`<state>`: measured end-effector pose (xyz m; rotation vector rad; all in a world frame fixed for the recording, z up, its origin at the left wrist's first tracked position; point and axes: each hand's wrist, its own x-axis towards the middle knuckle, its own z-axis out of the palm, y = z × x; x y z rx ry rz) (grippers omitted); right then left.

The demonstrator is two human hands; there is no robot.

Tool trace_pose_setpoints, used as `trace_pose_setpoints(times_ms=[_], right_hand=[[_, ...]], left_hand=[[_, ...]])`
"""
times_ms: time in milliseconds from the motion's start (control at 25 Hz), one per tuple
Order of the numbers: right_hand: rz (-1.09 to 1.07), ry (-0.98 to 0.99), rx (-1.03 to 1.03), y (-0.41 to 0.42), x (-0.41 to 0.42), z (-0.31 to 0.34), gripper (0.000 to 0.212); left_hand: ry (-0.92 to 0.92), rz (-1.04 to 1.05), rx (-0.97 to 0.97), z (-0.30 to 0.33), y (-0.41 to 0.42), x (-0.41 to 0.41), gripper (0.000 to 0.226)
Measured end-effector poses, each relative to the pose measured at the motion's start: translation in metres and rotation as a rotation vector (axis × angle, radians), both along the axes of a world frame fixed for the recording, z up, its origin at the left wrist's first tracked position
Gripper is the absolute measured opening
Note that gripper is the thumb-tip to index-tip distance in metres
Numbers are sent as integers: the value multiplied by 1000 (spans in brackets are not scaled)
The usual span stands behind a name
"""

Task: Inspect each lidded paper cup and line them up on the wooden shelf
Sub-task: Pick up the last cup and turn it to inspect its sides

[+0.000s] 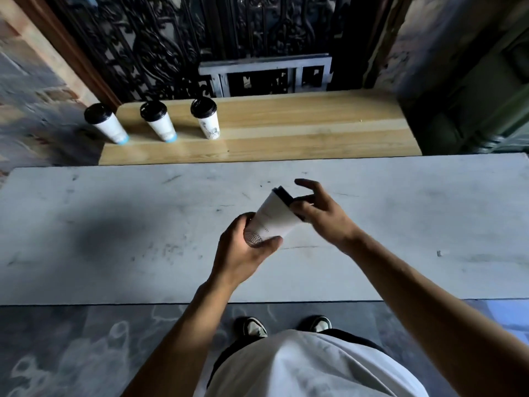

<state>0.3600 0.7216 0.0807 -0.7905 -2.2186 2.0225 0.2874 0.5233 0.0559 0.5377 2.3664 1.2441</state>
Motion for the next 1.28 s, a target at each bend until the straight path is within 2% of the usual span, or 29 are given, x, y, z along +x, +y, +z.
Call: trace_pose_setpoints(times_ms=[120,200,280,520,720,800,960,1280], right_hand=[[-21,61,-194,5,0,25,58],[-17,99,-243,5,0,31,51],[-7,129,-252,4,-1,33,50],[61,174,-284,7,-1,34,54],[-49,227,-442,-7,-10,32,32],[-93,248,-477,-13,-13,31,32],[-69,163,-358,-18,-8,24,43],[-16,108,-212,-16,-9,28,42]], left_hand=[[194,-20,-25,43,-3,-1,71],[290,-15,-52,60,-3,2,80],[333,-18,-82,69,-2,5,80],[356,-45,-149,84,-1,6,80],[339,-67,-172,85,3,16,79],[351,-65,-191,85,5,20,78],[333,-104,-277,84,6,22,81],[287,-104,-329,79,12,26,82]])
